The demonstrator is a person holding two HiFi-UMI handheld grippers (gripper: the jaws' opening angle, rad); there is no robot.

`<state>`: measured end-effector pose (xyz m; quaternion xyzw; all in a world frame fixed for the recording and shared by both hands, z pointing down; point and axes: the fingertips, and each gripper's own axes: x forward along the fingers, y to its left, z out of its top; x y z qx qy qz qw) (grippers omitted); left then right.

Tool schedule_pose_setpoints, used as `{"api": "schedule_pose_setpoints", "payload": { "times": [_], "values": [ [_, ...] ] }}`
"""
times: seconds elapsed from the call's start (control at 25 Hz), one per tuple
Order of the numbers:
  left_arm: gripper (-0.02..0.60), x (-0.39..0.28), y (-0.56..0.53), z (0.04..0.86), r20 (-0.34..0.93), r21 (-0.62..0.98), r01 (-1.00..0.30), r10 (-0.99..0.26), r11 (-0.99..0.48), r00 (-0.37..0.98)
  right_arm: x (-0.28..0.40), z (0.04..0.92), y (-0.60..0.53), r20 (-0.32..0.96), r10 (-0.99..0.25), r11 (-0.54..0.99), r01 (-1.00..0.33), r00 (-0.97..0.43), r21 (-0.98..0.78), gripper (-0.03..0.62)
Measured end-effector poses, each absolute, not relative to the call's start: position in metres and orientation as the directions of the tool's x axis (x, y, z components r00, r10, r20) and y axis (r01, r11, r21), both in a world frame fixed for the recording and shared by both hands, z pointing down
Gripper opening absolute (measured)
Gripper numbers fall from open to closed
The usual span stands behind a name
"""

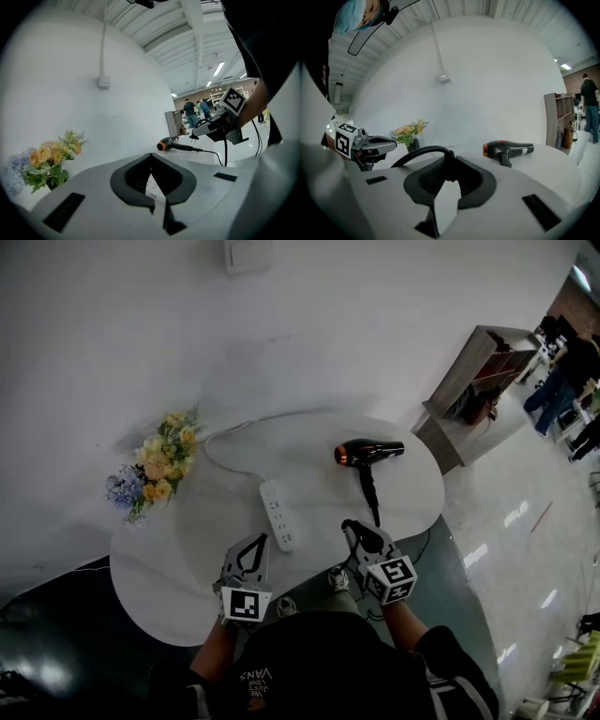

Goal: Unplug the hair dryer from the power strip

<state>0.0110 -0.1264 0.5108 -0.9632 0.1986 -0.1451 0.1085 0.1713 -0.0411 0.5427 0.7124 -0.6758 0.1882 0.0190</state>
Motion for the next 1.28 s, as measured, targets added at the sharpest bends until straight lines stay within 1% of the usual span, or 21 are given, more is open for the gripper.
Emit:
{"api": "schedule_pose_setpoints", "payload": {
  "times": [0.28,0.52,0.88,1.16,1.28],
  "values": [
    [0.018,-0.011,-0.117,0.496,0.202,-0.237,-0.358,-0.406,-0.903,0.891,0.163,0.522,-0.021,0.259,-0.963,-0.139,-0.961,0.075,-0.237,0.072],
    [0.018,-0.025,-0.113,0.491,0.192,-0.213,-0.353,-0.394,-0.911,0.899,0.155,0.519,-0.006,0.267,-0.957,-0.178,-0.956,0.114,-0.231,0.072],
    [0.018,-0.034,-0.108,0.486,0.164,-0.183,-0.359,-0.389,-0.915,0.907,0.136,0.522,0.013,0.266,-0.95,-0.233,-0.938,0.163,-0.257,0.072],
    [0.018,-0.037,-0.107,0.487,0.155,-0.158,-0.382,-0.405,-0.911,0.901,0.136,0.523,0.023,0.271,-0.943,-0.26,-0.935,0.192,-0.242,0.072],
    [0.018,-0.039,-0.107,0.486,0.148,-0.18,-0.378,-0.404,-0.908,0.902,0.135,0.522,0.023,0.265,-0.944,-0.261,-0.934,0.195,-0.243,0.072]
  ]
}}
